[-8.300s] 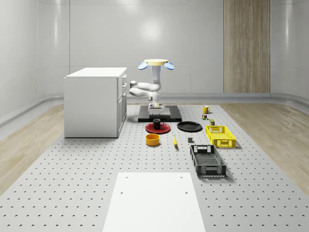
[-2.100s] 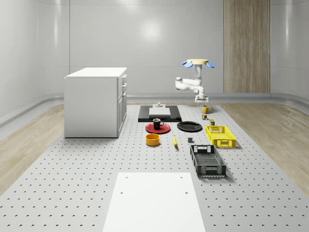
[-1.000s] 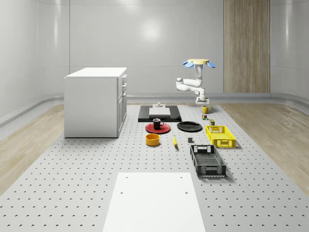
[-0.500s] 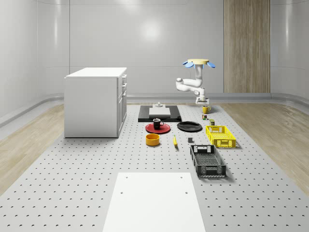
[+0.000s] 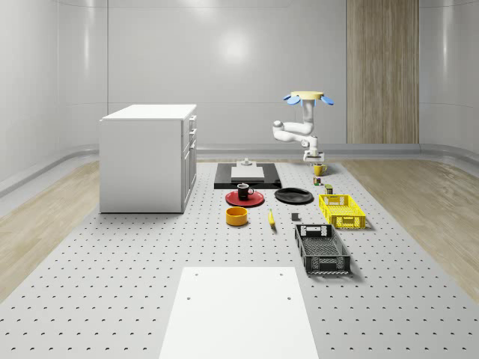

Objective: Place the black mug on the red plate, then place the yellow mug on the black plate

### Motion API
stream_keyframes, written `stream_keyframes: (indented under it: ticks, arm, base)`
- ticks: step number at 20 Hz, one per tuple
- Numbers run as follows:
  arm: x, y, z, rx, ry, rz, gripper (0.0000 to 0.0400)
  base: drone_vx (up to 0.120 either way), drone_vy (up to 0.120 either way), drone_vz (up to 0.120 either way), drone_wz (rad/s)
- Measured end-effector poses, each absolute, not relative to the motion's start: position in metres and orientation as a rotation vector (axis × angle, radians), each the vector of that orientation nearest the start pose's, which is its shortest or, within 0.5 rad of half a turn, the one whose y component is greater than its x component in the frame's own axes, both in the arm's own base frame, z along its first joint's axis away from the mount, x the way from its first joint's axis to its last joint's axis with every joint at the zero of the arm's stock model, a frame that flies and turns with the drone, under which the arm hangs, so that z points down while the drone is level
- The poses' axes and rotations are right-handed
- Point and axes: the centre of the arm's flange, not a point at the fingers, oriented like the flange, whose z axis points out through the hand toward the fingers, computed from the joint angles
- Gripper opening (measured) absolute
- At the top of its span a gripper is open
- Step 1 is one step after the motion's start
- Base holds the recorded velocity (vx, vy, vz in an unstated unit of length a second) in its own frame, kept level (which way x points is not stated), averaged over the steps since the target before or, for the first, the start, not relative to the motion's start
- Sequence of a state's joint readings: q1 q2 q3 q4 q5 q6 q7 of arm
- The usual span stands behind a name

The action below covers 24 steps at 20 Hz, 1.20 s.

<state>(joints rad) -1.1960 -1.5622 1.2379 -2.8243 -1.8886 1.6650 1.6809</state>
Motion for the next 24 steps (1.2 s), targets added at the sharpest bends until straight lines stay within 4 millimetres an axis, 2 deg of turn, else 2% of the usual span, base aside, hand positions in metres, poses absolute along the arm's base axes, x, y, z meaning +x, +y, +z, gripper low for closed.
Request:
stream_keyframes:
  ticks: [6,9,18,24]
  arm:
    - [0.310,0.006,0.531,0.001,-0.002,0.786,0.0114]
    - [0.310,0.006,0.525,0.001,-0.002,0.786,0.0112]
    - [0.310,0.006,0.496,0.001,-0.002,0.786,0.0110]
    - [0.310,0.006,0.490,0.001,-0.002,0.786,0.0110]
  base:
    - [0.000,0.000,0.000,0.000]
    - [0.000,0.000,0.000,0.000]
    - [0.004,0.000,0.120,0.000]
    - [0.120,-0.120,0.120,0.000]
